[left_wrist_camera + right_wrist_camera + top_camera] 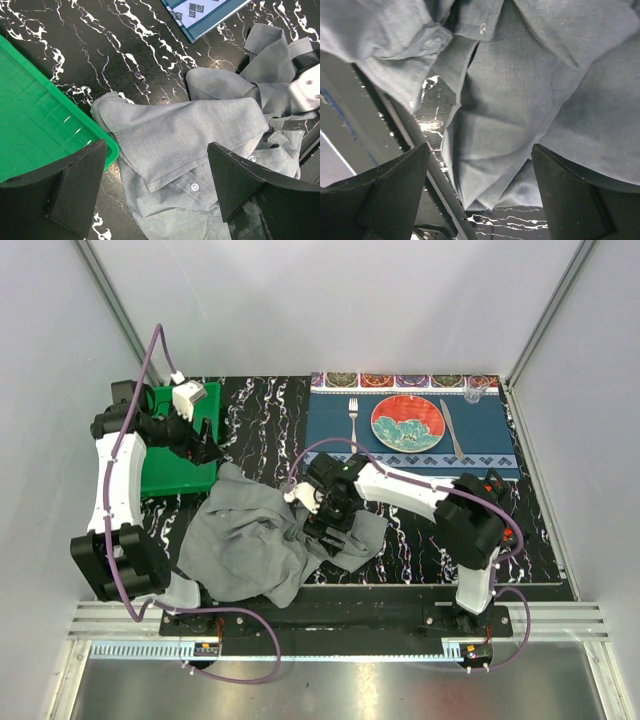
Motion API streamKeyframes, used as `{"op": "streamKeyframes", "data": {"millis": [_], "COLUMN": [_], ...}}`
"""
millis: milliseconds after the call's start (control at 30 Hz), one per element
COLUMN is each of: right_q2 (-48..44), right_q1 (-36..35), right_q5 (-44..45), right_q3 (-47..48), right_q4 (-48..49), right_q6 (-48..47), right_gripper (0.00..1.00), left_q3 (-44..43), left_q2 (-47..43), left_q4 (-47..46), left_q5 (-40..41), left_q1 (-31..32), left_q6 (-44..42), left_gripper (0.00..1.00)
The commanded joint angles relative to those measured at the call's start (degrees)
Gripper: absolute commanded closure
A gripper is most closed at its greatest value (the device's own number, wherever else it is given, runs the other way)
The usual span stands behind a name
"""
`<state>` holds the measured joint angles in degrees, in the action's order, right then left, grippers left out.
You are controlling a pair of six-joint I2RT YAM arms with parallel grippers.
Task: Pin the brooch onto the clothing
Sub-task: Flatten out the clothes at the center of the board.
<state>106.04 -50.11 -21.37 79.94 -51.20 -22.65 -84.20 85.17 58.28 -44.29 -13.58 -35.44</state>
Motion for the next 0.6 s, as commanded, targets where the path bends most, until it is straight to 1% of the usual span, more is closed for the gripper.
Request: {"op": "streamKeyframes", "data": {"millis": [0,67,100,167,200,233,267,333,367,400,433,467,500,567], "right_q2": [3.11,3.73,4.17,4.00,2.43,1.20,-0.29,-6.09,-8.02,-11.35,-12.69,-14.70,-15.16,-16.56], "right_q1": [-1.66,-1.92,-1.84,-0.87,-0.43,0.09,0.71,2.20,5.08,6.76,9.04,13.15,15.28,18.88], "right_q5": [5.80,7.21,9.04,8.80,8.19,8.70,8.97,8.80,8.45,6.97,5.99,4.07,3.35,1.51], "right_q3": [1.01,-0.31,-0.49,-0.67,-0.66,-0.32,0.04,1.96,3.10,6.51,8.46,10.48,14.50,18.04], "right_q4": [1.89,2.24,1.98,0.32,-0.30,-1.17,-1.70,-2.24,-2.50,-3.55,-4.08,-4.43,-5.83,-7.16], "right_q6": [0.50,1.30,1.47,2.35,2.53,2.88,2.97,4.45,5.07,5.69,5.95,6.22,6.39,5.70], "right_gripper": [0.13,0.17,0.28,0.55,0.72,1.00,1.00,1.00,1.00,1.00,1.00,1.00,1.00,1.00], "left_q3": [0.62,0.62,0.45,0.88,1.14,1.41,2.02,2.55,3.68,4.57,5.53,7.54,8.61,11.16], "left_q2": [-3.69,-3.78,-3.60,-3.78,-4.04,-4.22,-4.57,-5.36,-5.88,-7.72,-8.86,-11.40,-12.64,-15.80], "left_q4": [-0.36,-0.89,-0.98,-1.06,-1.06,-0.98,-0.54,3.22,4.98,6.91,7.28,7.46,7.55,7.90], "left_q5": [-4.05,-4.05,-4.57,-7.02,-7.90,-8.70,-10.18,-11.86,-13.17,-13.19,-12.84,-11.27,-10.30,-6.35], "left_q1": [-0.65,-0.65,-0.74,-1.09,-1.09,-1.09,-1.01,-0.92,-0.92,-0.83,-0.48,-0.13,1.09,3.38], "left_q6": [0.29,0.89,0.90,0.73,0.55,0.11,-2.07,-7.60,-14.93,-17.79,-20.08,-23.41,-24.75,-27.82], "left_gripper": [0.14,0.14,0.14,0.15,0.15,0.16,0.17,0.19,0.19,0.18,0.17,0.15,0.14,0.13]}}
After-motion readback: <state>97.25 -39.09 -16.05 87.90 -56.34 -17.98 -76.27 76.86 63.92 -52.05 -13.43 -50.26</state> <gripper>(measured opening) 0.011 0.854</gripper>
